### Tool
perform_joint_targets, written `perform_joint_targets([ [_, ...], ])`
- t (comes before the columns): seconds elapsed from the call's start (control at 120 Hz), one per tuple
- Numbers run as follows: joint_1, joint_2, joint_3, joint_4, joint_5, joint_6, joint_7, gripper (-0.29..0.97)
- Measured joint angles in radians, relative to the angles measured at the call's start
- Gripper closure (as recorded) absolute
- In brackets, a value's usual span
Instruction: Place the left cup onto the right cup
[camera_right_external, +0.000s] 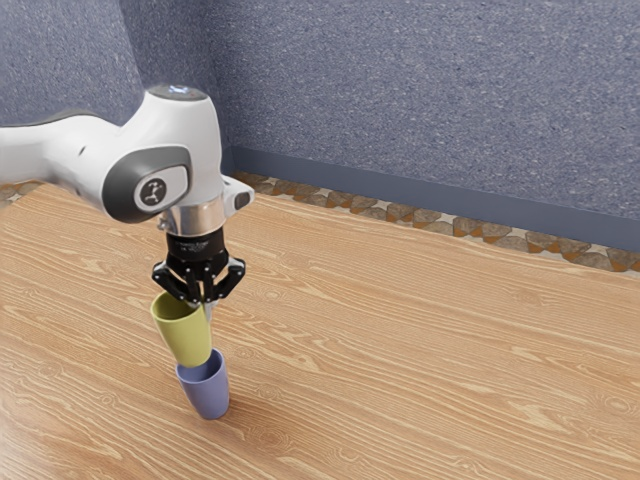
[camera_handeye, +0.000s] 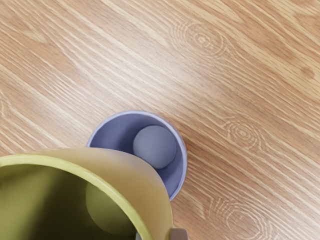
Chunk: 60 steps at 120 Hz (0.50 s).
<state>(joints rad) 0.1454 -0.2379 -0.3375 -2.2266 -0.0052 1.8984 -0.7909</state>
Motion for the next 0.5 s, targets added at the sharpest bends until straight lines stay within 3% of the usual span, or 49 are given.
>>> perform_joint_targets([
  [0.5, 0.002, 0.017, 0.001, -0.007, 0.000, 0.025, 0.001, 0.79],
])
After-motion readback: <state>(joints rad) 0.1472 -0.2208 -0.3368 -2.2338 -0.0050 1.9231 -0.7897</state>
